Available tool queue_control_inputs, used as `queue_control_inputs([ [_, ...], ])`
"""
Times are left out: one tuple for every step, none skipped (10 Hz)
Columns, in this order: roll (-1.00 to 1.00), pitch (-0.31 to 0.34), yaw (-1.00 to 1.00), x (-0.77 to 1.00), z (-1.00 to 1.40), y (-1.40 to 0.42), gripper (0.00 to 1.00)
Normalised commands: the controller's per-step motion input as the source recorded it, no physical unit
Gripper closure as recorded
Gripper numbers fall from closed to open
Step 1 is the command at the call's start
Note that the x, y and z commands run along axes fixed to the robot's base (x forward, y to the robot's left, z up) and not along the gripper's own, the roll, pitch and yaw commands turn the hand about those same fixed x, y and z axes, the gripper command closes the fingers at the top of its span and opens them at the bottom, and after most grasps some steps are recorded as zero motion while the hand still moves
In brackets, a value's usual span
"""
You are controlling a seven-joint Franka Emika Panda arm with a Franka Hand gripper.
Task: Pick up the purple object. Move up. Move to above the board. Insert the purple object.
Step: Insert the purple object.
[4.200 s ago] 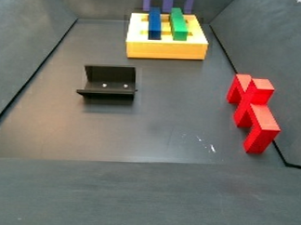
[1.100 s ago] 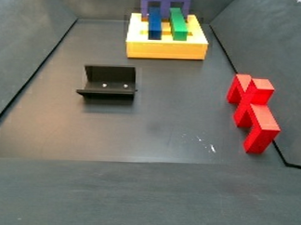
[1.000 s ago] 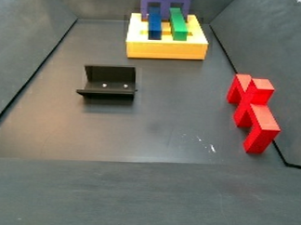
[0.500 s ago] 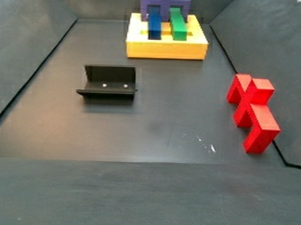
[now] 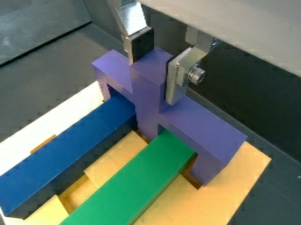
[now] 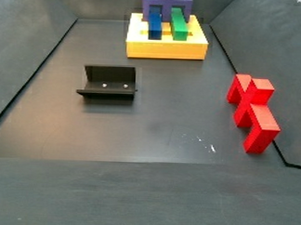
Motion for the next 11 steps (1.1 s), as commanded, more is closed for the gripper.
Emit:
queue_control_inputs([
  [0.09, 0.069, -0.09, 0.34, -0.27, 0.0, 1.0],
  [0.08, 0.067, -0.08, 0.25, -0.26, 0.0, 1.0],
  [0.07, 0.043, -0.08, 0.17, -0.29, 0.0, 1.0],
  [0.09, 0.004, -0.02, 0.0, -0.31, 0.0, 1.0],
  [0.14, 0.0, 0.0, -0.12, -0.34, 0.0, 1.0],
  [0.16, 0.027, 0.0, -0.16, -0.23, 0.02, 1.0],
  [0.18, 0.013, 0.0, -0.16, -0.16, 0.0, 1.0],
  [0.27, 0.067, 0.0, -0.07, 0.0, -0.04, 1.0],
  [0.24, 0.029, 0.0, -0.09, 0.0, -0.04, 1.0],
  [0.25, 0.01, 0.02, 0.0, -0.1, -0.09, 1.0],
  [0.37, 0.064, 0.0, 0.01, -0.18, -0.11, 1.0],
])
